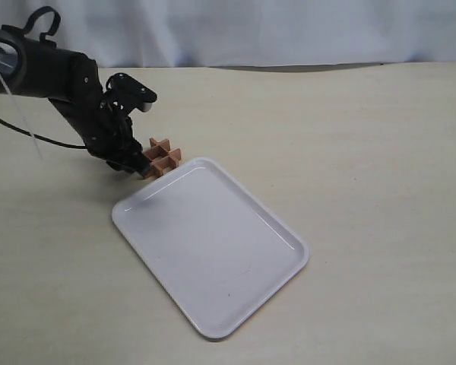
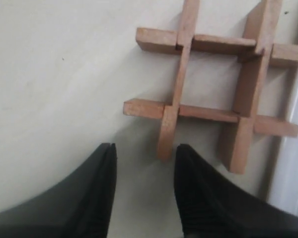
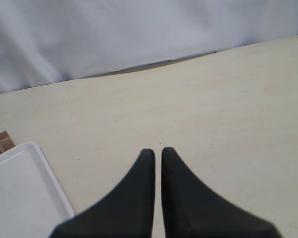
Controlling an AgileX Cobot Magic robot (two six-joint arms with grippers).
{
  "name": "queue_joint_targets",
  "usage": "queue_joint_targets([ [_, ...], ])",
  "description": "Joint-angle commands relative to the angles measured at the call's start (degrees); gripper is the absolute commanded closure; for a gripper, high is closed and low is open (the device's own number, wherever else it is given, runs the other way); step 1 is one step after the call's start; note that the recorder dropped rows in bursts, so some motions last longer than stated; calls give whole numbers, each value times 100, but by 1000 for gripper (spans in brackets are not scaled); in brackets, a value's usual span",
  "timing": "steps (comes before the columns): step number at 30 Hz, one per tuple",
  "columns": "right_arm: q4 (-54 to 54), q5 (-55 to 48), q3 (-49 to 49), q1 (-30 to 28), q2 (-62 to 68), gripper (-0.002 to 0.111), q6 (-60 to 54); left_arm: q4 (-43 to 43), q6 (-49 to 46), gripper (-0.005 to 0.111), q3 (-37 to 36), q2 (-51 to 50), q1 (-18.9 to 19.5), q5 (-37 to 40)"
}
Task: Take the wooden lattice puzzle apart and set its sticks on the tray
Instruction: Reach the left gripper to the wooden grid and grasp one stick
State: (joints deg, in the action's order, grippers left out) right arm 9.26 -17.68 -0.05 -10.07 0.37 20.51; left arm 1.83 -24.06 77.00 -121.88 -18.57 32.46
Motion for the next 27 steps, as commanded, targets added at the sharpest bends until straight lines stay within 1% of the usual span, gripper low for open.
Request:
queue_joint_targets([
  [1, 26, 71, 5, -44, -37, 104, 10, 83, -6, 69, 41, -59, -14, -218],
  [10, 26, 71, 5, -44, -37, 104, 10, 83, -6, 70, 41, -171, -14, -538],
  [12, 26, 71, 5, -44, -37, 104, 10, 83, -6, 84, 41, -171, -14, -520],
  [13, 26, 71, 5, -44, -37, 104, 10, 83, -6, 96, 41, -171, -14, -497],
  [14, 26, 71, 5, -44, -37, 104, 10, 83, -24, 105, 41, -171, -14, -450],
  [15, 26, 71, 5, -44, -37, 104, 10, 82, -142, 107, 41, -171, -14, -375],
  [22, 26, 71, 5, -44, -37, 104, 10, 20, -197, 107, 41, -88, -14, -122],
  [25, 26, 71, 5, -44, -37, 104, 10, 31, -197, 107, 41, 192, -14, -77],
  [27, 26, 71, 5, -44, -37, 104, 10, 19, -197, 107, 41, 499, -14, 96],
])
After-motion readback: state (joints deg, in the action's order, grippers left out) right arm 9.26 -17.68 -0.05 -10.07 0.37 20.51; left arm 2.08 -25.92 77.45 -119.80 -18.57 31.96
